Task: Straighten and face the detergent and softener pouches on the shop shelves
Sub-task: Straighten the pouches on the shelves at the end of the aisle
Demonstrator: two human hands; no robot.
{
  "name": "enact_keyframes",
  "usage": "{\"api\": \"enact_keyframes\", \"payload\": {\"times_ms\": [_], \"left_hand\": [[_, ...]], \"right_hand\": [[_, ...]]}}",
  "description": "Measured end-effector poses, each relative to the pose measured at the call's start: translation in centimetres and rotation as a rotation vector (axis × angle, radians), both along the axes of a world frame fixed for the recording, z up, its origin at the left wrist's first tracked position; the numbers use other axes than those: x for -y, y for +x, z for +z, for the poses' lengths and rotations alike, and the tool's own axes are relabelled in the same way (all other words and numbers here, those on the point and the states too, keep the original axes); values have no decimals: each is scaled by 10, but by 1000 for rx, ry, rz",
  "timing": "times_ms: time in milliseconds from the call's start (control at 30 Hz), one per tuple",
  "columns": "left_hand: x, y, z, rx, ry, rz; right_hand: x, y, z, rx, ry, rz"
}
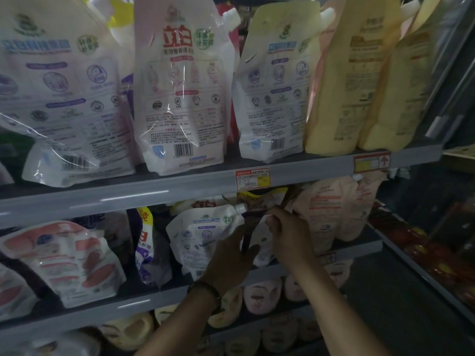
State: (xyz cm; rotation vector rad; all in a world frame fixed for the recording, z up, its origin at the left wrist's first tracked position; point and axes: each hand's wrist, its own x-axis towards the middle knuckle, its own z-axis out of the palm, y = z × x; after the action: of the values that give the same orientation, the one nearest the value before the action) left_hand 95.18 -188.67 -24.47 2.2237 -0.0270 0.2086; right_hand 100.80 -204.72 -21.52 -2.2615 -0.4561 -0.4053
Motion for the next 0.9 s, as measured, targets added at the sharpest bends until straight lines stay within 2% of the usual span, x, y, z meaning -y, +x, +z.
{"api": "enact_keyframes", "payload": {"times_ms": [300,433,600,900], "left_hand": [[1,3,-5,-14,13,1],[2,-6,-3,79,25,64],[-1,-20,-6,100,15,108],[-11,-46,17,337,295,319]], "right_hand": [[-4,-8,30,48,88,-17],[-7,-20,43,17,143,-5],[-13,-39,56,82,156,27],[-27,-67,88,241,124,85]]}}
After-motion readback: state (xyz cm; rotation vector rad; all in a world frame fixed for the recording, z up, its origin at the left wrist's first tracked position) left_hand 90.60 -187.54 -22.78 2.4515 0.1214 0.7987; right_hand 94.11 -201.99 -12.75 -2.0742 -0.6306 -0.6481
